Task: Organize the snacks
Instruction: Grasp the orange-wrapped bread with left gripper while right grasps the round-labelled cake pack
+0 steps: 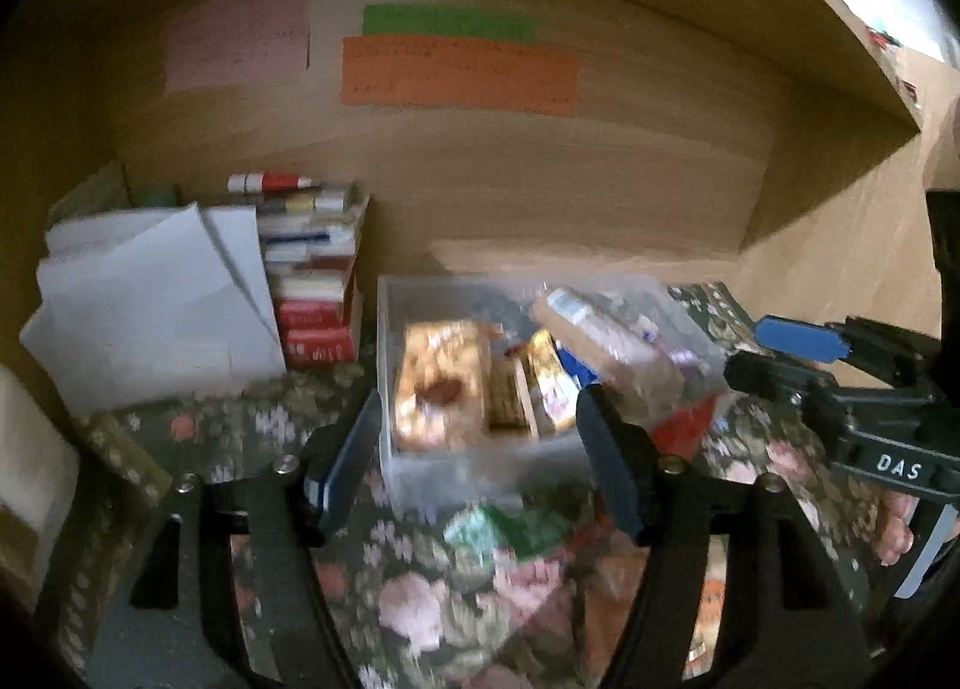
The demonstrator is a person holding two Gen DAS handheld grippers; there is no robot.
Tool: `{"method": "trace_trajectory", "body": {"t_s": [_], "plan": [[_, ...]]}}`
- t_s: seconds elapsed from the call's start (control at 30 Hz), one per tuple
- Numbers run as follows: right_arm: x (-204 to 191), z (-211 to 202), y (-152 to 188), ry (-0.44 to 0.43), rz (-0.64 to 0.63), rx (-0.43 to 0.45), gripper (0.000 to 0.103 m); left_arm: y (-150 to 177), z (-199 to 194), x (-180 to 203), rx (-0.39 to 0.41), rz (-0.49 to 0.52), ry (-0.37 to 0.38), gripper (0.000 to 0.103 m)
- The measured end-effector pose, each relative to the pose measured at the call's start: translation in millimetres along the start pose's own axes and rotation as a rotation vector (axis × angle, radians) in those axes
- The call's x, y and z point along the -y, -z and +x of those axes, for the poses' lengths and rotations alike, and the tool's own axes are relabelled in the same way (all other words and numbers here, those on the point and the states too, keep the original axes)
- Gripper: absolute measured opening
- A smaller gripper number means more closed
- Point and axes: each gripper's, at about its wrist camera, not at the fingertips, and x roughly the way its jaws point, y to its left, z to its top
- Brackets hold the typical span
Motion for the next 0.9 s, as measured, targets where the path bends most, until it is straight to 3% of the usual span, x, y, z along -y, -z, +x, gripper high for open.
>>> {"method": "trace_trajectory", "body": {"t_s": [0.27,0.47,0.6,0.9], "plan": [[-3,9,58,-0.030,0.080,-0.118,0.050,45,-8,2,-0.070,-0.001,0.001,0.067],[-10,23,94,-0.059,0.114,-0.218,0.050,67,-8,6,-0.123,-0.026,0.047,0.067],[-13,23,102,-0.063,0.129,-0.224,0.051,72,-8,19,-0.130,-0.020,0.083,0.067],[8,2,112,0.032,0.104,-0.210,0.049,87,10,53,-0.181,0.035,0.146,0.067]]}}
